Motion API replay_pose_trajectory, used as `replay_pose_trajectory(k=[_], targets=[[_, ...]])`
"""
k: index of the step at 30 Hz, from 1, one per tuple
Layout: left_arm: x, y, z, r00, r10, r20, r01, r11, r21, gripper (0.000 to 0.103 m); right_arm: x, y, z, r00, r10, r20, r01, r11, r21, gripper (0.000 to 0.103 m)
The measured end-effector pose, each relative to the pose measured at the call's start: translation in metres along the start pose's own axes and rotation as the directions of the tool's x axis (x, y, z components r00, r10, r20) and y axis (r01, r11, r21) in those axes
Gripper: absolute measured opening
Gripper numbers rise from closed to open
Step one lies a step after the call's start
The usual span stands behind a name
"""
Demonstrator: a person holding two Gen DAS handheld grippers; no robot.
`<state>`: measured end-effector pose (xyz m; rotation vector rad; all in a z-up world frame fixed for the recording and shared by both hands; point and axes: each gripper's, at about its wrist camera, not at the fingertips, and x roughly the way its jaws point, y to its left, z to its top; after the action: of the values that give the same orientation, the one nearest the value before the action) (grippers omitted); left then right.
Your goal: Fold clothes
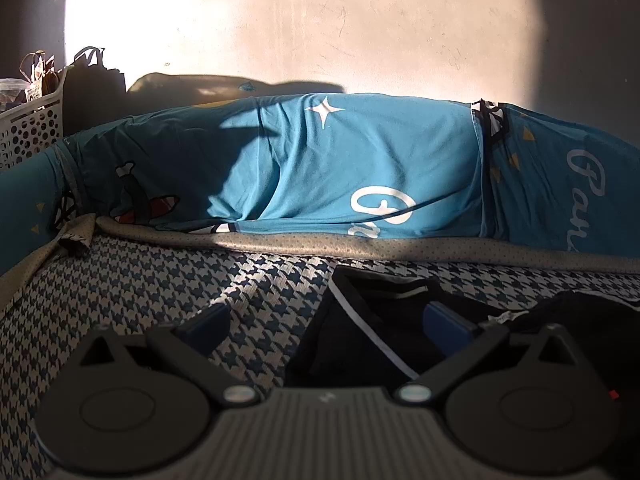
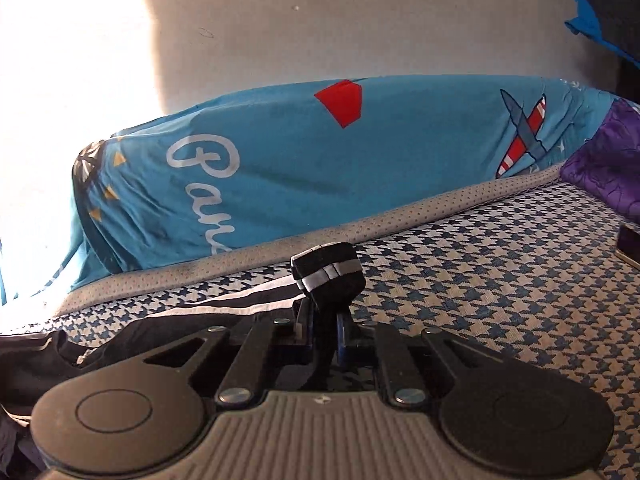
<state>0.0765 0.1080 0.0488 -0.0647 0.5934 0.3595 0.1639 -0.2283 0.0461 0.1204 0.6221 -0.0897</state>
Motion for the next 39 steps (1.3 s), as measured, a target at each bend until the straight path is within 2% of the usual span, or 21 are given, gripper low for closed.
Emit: replay_pose_trajectory(k=[2, 5, 9, 12, 15, 19, 26, 31, 39], targets=[[0.001, 0.0, 0.0, 1.0, 0.0, -0.006, 0.0, 1.0, -0.001, 0.103, 0.007, -0.01, 0.001, 0.996, -0.084, -0.036, 0.085, 0.996, 0.034, 0.011], [0.001, 0.002, -0.001, 1.0, 0.002, -0.01, -0.002, 1.0, -0.005, 0.103, 0.007, -0.031, 0.006, 0.995, -0.094, -0.044, 0.099, 0.987, 0.129, 0.013], [0.003, 0.001, -0.002, 1.0, 0.003, -0.027, -0.004, 1.0, -0.002, 0.103, 0.0, -0.027, 0.009, 1.0, -0.012, -0.004, 0.013, 0.993, 0.119, 0.016], [0.006, 0.001, -0.002, 0.999, -0.004, -0.044, 0.004, 1.0, 0.001, 0.103, -0.003, -0.01, 0.012, 0.997, 0.078, 0.024, -0.079, 0.993, 0.09, 0.018], [0.01, 0.0, -0.004, 0.998, -0.014, -0.069, 0.014, 1.0, 0.004, 0.103, -0.005, 0.006, 0.011, 0.985, 0.168, 0.042, -0.17, 0.984, 0.062, 0.025], [0.016, -0.001, -0.006, 0.995, -0.022, -0.102, 0.022, 1.0, 0.002, 0.103, -0.001, 0.033, 0.006, 0.963, 0.27, 0.019, -0.269, 0.963, -0.019, 0.026], [0.02, 0.0, -0.006, 0.991, -0.031, -0.128, 0.03, 0.999, -0.009, 0.103, 0.008, 0.066, -0.006, 0.937, 0.349, -0.035, -0.35, 0.931, -0.1, 0.038], [0.022, 0.003, -0.006, 0.988, -0.039, -0.148, 0.036, 0.999, -0.027, 0.103, 0.017, 0.082, -0.011, 0.926, 0.374, -0.055, -0.378, 0.915, -0.139, 0.042], [0.025, 0.003, -0.007, 0.985, -0.046, -0.169, 0.043, 0.999, -0.024, 0.103, 0.036, 0.111, -0.014, 0.905, 0.419, -0.067, -0.422, 0.871, -0.252, 0.064]])
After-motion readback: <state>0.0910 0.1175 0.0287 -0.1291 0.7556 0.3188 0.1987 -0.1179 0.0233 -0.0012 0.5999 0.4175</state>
